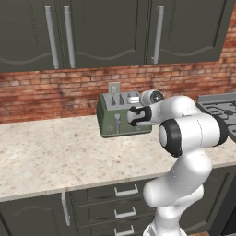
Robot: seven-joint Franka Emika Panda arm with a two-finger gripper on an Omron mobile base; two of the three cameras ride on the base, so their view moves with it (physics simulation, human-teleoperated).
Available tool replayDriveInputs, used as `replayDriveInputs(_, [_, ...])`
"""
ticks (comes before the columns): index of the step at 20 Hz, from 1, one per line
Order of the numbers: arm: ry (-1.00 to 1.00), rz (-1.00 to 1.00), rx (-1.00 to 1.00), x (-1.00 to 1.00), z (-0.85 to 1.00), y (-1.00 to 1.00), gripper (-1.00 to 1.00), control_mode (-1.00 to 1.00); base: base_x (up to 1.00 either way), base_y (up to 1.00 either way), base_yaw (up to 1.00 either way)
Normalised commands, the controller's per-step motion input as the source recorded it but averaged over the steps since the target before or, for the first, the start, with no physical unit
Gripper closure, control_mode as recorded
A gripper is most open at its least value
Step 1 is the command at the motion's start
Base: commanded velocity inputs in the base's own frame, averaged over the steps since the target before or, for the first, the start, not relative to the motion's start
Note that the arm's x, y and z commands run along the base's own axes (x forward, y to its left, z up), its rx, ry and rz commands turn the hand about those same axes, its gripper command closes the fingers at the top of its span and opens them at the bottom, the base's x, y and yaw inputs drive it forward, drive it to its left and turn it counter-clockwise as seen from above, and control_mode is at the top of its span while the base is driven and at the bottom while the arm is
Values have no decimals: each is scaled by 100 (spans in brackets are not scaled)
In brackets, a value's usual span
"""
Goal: Start the toaster. Once the lever pops up, take the bread to the plate on the dining counter.
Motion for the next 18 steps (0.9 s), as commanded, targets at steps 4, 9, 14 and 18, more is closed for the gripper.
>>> replayDriveInputs(4, [0, 0, 0, 0, 0, 0, -100, -100, 0, 0, 0])
replayDriveInputs(9, [0, 0, 0, 0, 0, 0, -100, -100, 0, 0, 0])
replayDriveInputs(14, [0, 0, 0, 0, 0, 0, -100, -100, 0, 0, 0])
replayDriveInputs(18, [0, 0, 0, 0, 0, 0, -100, -100, 0, 0, 0])
